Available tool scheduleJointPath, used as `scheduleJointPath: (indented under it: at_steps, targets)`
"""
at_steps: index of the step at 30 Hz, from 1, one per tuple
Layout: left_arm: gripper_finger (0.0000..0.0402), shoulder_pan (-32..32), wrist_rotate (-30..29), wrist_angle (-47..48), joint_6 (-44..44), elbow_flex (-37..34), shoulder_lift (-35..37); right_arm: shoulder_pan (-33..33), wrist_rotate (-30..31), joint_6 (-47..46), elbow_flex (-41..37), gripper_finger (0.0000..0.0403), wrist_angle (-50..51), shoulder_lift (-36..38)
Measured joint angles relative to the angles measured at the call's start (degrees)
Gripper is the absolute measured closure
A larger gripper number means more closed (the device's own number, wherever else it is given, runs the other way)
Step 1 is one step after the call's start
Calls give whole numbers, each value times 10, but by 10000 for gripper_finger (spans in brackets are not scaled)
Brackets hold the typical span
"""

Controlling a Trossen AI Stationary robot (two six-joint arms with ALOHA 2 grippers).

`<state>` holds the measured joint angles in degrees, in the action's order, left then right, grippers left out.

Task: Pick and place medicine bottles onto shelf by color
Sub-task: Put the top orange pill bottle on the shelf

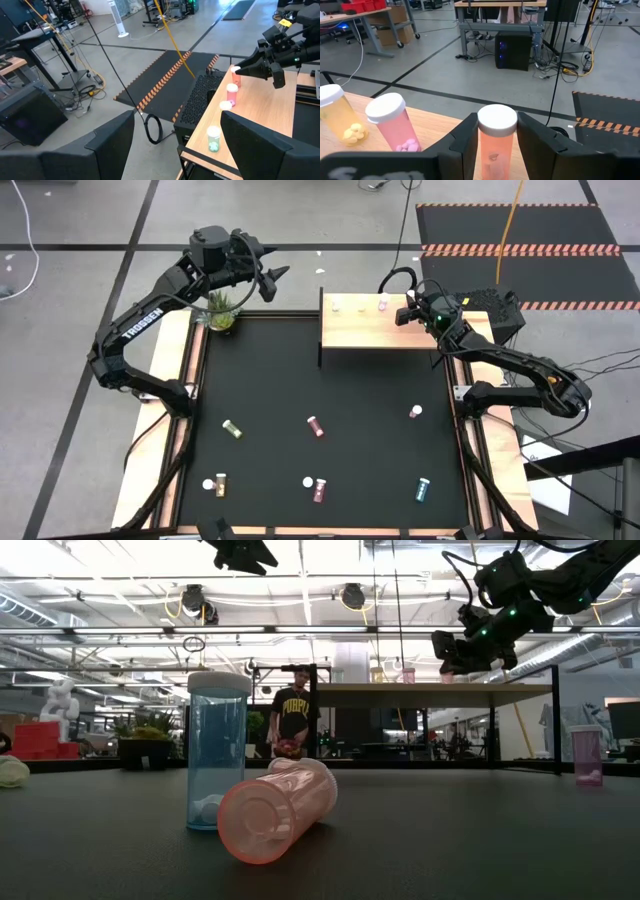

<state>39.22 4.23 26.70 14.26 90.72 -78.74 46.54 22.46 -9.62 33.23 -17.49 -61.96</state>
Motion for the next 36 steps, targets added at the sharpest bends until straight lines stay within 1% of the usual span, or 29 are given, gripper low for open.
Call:
scheduleJointPath:
  at_steps: [10,21,24,36]
  targets:
    - [105,0,0,0,0,0,0,0,0,16,0,284,13,26]
    - [105,0,0,-13,0,0,0,0,-3,26,0,284,21,26]
    - [105,0,0,-14,0,0,0,0,-17,26,0,284,21,26]
    - [105,-4,0,-13,0,0,0,3,-17,28,0,284,32,26]
